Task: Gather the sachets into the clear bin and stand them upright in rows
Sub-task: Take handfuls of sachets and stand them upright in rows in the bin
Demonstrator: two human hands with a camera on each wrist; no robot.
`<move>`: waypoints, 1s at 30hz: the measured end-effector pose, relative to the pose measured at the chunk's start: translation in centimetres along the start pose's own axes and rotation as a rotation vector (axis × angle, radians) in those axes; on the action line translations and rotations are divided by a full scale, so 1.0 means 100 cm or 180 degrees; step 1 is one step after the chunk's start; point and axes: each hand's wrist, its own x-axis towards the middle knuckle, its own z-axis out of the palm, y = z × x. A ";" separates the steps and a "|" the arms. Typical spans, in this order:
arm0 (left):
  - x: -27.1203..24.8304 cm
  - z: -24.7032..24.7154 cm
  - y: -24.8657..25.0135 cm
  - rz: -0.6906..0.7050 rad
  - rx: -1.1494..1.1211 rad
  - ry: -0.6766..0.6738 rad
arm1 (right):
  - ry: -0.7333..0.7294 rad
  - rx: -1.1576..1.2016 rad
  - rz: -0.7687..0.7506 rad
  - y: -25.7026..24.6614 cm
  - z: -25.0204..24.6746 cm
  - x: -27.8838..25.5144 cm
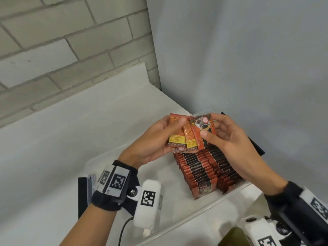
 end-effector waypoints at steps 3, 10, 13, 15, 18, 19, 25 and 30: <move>-0.002 -0.003 0.004 -0.0093 -0.0573 -0.0272 | 0.0183 0.0134 -0.0043 0.001 -0.001 0.002; 0.000 -0.006 0.001 0.0295 -0.0184 -0.0081 | 0.0009 0.0235 0.0151 -0.002 -0.003 0.000; 0.001 -0.005 -0.002 0.0349 -0.0129 -0.0128 | -0.0140 0.0225 0.0210 -0.005 -0.003 -0.003; 0.001 -0.005 -0.003 0.0372 -0.0119 -0.0169 | -0.0177 0.0237 0.0213 -0.006 -0.003 -0.003; 0.000 -0.003 -0.002 0.0364 -0.0151 -0.0180 | -0.0137 0.0283 0.0204 -0.006 -0.002 -0.003; 0.000 -0.002 -0.002 0.0344 -0.0149 -0.0173 | -0.0126 0.0291 0.0200 -0.006 -0.002 -0.003; -0.003 0.001 0.000 0.0176 0.0222 -0.0311 | -0.0030 0.0405 0.0204 -0.007 -0.001 -0.002; -0.005 0.004 -0.004 0.0228 0.0186 -0.0524 | -0.0241 0.0428 0.0201 -0.006 0.000 -0.003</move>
